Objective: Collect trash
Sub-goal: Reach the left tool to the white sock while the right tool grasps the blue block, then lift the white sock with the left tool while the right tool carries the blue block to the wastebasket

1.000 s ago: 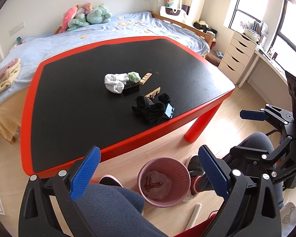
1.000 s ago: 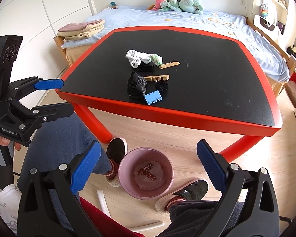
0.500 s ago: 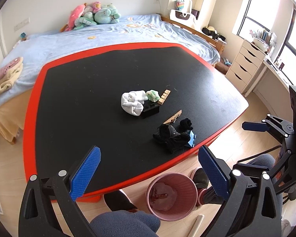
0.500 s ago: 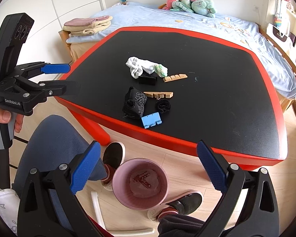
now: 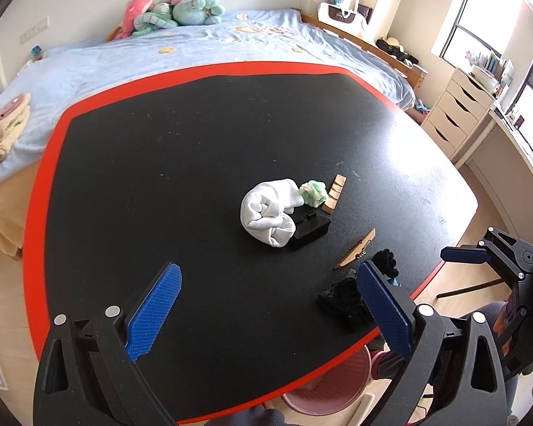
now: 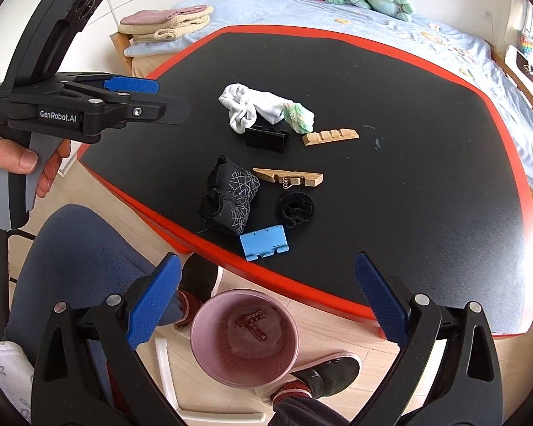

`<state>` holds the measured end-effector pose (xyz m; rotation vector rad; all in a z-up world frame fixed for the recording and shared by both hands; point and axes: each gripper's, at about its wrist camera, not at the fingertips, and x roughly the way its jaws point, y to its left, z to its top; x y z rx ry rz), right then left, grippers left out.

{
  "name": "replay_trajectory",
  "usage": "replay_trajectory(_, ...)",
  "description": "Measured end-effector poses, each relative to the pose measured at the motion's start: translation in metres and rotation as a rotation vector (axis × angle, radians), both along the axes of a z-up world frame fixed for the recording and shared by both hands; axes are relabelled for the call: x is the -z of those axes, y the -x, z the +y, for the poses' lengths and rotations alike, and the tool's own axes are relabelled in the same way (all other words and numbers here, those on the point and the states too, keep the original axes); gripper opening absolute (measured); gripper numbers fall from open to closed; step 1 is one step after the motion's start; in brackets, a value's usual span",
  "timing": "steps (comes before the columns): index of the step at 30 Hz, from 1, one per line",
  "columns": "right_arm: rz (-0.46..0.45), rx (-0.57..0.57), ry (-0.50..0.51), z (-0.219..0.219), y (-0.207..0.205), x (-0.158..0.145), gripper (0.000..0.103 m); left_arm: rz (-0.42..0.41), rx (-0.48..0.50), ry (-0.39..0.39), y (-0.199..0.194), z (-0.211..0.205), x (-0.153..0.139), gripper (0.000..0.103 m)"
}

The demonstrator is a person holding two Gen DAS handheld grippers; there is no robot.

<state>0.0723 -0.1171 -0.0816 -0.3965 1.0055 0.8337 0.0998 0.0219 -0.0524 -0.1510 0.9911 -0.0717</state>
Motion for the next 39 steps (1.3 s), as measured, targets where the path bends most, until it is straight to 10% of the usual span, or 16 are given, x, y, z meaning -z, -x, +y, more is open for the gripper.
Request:
replay_trajectory(15, 0.01, -0.033, 0.019, 0.011, -0.015, 0.021, 0.066, 0.041, 0.001, 0.049, -0.037, 0.01, 0.03, 0.094)
replay_trajectory(29, -0.007, -0.045, 0.013, 0.008, -0.017, 0.023, 0.034, 0.062, -0.008, 0.083, -0.049, 0.009, 0.04, 0.053)
replay_trajectory(39, 0.003, -0.036, 0.007, 0.008, -0.02, 0.021, 0.033, 0.048, -0.007, 0.072, -0.049, 0.008, 0.035, 0.027)
